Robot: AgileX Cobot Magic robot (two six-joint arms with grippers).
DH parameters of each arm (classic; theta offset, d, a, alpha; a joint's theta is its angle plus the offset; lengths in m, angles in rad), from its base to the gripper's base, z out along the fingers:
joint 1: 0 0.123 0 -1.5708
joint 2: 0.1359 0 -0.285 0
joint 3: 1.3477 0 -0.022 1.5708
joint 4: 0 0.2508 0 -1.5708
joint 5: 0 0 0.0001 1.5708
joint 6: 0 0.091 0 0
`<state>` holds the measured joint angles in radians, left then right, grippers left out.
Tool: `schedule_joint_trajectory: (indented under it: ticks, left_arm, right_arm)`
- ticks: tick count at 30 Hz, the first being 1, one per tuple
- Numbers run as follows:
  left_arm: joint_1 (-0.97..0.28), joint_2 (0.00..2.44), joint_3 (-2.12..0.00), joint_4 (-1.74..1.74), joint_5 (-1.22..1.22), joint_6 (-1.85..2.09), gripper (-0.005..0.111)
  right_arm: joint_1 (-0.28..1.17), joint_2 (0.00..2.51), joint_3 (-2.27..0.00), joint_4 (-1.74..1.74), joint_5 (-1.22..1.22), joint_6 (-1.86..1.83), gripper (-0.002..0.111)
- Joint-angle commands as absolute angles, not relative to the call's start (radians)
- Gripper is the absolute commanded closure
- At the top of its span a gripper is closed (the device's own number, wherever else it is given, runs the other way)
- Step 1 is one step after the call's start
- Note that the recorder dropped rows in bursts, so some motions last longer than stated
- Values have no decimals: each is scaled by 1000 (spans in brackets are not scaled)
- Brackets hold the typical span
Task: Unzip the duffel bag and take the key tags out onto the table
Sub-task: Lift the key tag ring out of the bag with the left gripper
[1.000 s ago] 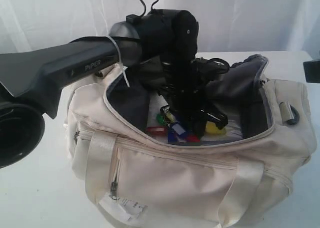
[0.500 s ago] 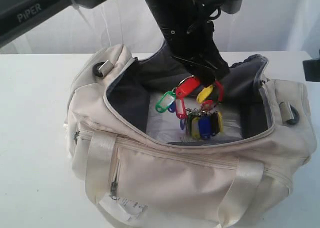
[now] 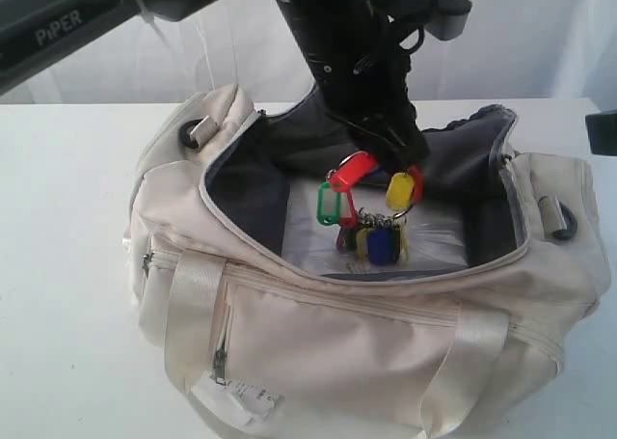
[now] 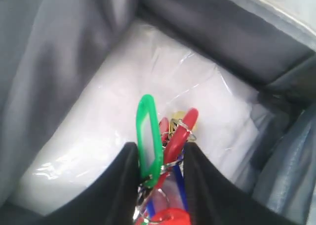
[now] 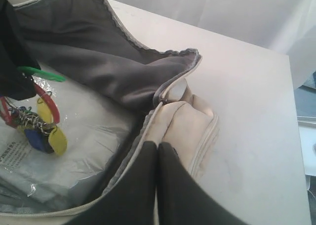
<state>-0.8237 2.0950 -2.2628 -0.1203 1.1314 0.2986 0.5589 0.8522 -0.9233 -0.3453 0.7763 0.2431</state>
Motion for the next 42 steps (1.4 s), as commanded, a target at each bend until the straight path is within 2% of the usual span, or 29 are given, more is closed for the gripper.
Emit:
schedule_joint_trajectory:
  ticks: [1, 9, 20, 33, 42]
  left_arm:
    - [-820, 2067, -2232, -126, 1221, 385, 106]
    - [-820, 1934, -2121, -70, 1221, 427, 107]
    - [-778, 1770, -2114, -10, 1221, 410, 107]
    - [-710, 1701, -2107, -6, 1221, 366, 107]
    - [-698, 1669, -1968, 35, 1221, 366, 107]
  right_arm:
    - [558, 850, -919, -360, 763, 239, 108]
    - [558, 850, -919, -360, 763, 239, 108]
    - [558, 850, -919, -362, 749, 239, 108]
    - [558, 850, -919, -360, 738, 239, 108]
    - [558, 850, -919, -360, 738, 239, 108]
